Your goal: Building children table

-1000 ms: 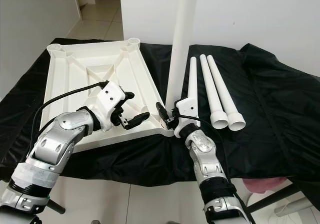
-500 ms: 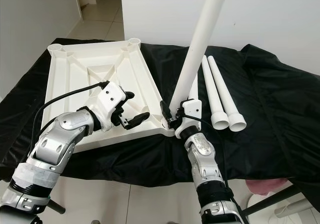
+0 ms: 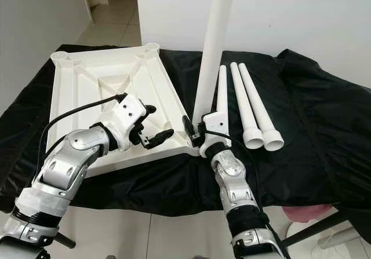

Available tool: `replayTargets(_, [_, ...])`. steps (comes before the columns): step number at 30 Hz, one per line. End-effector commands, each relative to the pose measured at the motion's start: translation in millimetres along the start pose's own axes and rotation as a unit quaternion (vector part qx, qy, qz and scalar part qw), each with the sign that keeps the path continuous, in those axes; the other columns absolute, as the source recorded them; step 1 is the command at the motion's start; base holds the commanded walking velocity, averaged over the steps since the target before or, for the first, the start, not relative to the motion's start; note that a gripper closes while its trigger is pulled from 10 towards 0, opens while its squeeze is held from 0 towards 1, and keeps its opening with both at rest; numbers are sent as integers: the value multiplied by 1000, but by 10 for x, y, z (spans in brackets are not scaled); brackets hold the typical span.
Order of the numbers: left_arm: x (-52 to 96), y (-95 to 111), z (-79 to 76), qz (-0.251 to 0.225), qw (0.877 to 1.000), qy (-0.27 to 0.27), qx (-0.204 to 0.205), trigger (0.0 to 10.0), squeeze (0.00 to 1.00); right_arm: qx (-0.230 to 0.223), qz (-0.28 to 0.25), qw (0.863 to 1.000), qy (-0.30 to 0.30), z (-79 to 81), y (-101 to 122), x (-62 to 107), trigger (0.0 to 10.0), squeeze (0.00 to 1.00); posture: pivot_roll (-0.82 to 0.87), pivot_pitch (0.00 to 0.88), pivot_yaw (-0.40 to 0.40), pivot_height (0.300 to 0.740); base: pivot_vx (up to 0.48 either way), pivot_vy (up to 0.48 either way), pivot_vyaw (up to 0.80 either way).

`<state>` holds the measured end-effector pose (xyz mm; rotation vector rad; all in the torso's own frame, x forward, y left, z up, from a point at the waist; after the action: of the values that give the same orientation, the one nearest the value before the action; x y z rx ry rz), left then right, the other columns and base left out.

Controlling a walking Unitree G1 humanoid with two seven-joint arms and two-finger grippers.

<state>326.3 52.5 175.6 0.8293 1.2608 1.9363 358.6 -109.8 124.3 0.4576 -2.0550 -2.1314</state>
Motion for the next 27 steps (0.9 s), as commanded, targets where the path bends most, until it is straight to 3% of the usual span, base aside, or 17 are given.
replayTargets(1, [-5, 42, 97, -4, 999, 39, -13, 10000, 0, -30, 83, 994, -70, -88, -415, 160, 10000, 0, -25, 0, -9, 740, 0, 0, 0])
replayTargets(4, [4, 41, 113, -5, 999, 41, -14, 10000, 0, -57, 80, 988, -123, -117, -438, 185, 10000, 0, -27, 0, -11, 740, 0, 0, 0])
replayTargets(6, [4, 41, 113, -5, 999, 41, -14, 10000, 0, -57, 80, 988, -123, -117, -438, 185, 10000, 0, -27, 0, -11, 740, 0, 0, 0])
replayTargets(8, [6, 44, 133, -6, 999, 44, -16, 10000, 0, -66, 71, 980, -173, -138, -433, 221, 10000, 0, -34, 0, -20, 740, 0, 0, 0])
replayTargets(11, [-3, 52, 149, -9, 999, 48, -15, 10000, 0, -62, 61, 976, -199, -97, -411, 245, 10000, 0, -38, 0, -21, 740, 0, 0, 0])
replayTargets(13, [-3, 52, 149, -9, 999, 48, -15, 10000, 0, -62, 61, 976, -199, -97, -411, 245, 10000, 0, -38, 0, -21, 740, 0, 0, 0])
replayTargets(17, [-41, 72, 143, -16, 998, 53, -15, 10000, 0, -23, 59, 985, -158, 88, -354, 219, 10000, 0, -43, 0, -34, 740, 0, 0, 0])
replayTargets(22, [-39, 89, 153, -19, 998, 56, -14, 10000, 0, -5, 50, 988, -144, 135, -303, 209, 10000, 0, -43, 0, -36, 740, 0, 0, 0])
replayTargets(27, [-19, 193, 188, -55, 997, 53, -1, 10000, 0, 6, 6, 994, -108, 178, -76, 191, 10000, 0, -47, 0, -35, 740, 0, 0, 0])
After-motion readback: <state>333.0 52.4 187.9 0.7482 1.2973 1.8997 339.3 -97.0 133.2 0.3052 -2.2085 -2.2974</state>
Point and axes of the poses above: a point about 5 cm out from each wrist's last joint towards the gripper, its own x axis pointing back from the gripper into the wrist, its own y axis along the axis of the wrist's last joint, z = x × y, the point moved 4 cm from there along -x, pointing out of the wrist towards the gripper, and after that the axes turned 3 degrees about -x, right-handed, at the moved point
